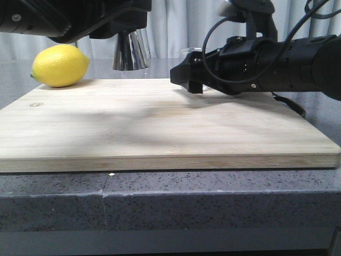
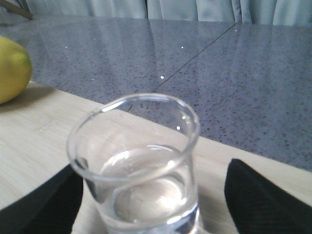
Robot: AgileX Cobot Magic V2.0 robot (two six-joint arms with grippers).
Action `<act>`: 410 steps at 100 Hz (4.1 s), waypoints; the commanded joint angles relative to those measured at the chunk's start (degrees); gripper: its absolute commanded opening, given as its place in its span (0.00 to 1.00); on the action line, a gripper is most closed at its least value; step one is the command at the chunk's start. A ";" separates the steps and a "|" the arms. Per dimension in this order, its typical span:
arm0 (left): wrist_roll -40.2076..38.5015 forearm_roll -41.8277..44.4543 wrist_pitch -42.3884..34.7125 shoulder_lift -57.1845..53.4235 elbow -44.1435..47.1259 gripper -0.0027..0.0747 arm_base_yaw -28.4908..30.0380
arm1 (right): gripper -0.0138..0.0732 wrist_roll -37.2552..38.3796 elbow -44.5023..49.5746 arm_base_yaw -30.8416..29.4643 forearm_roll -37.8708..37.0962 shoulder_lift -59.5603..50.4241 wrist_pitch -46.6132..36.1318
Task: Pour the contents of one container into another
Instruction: 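Lower the right gripper around the glass beaker and grasp it, then lift the beaker with the right gripper and bring it over the jigger, then tilt the beaker with the right gripper, pouring liquid into the jigger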
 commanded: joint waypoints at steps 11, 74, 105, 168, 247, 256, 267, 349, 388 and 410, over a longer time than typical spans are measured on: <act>-0.52 0.84 -4.65 -2.00 -1.56 0.01 -0.34 | 0.78 -0.40 -1.56 -0.16 0.35 -2.25 -7.25; -0.52 0.84 -4.65 -2.00 -1.56 0.01 -0.34 | 0.38 -0.40 -1.56 -0.16 0.35 -2.03 -7.07; -0.52 0.84 -2.36 -2.00 -1.56 0.01 -0.34 | 0.37 -0.40 -1.56 -0.16 -4.96 -5.33 -4.72; 0.83 2.97 2.88 -1.77 -1.56 0.01 -0.34 | 0.37 -0.40 -3.18 -0.16 -24.75 -30.91 16.83; 0.72 3.20 1.20 -1.75 -1.56 0.01 -3.33 | 0.37 -0.40 -7.39 5.78 -42.92 -35.02 19.98; 0.72 3.34 1.11 -1.75 -1.56 0.01 -3.91 | 0.37 -0.40 -7.39 5.78 -45.04 -35.02 20.13; 0.72 3.34 0.70 -1.75 -1.56 0.01 -4.19 | 0.37 -0.40 -7.39 5.78 -48.42 -35.02 20.27; 0.72 3.34 0.36 -1.75 -1.56 0.01 -4.19 | 0.37 -0.50 -7.39 5.78 -61.07 -35.02 21.09; 0.72 3.34 0.58 -1.75 -1.56 0.01 -4.19 | 0.37 -1.97 -7.39 5.78 -65.43 -35.02 21.09; 0.72 3.34 0.97 -1.75 -1.56 0.01 -4.19 | 0.37 -2.84 -7.39 5.78 -65.54 -35.02 21.09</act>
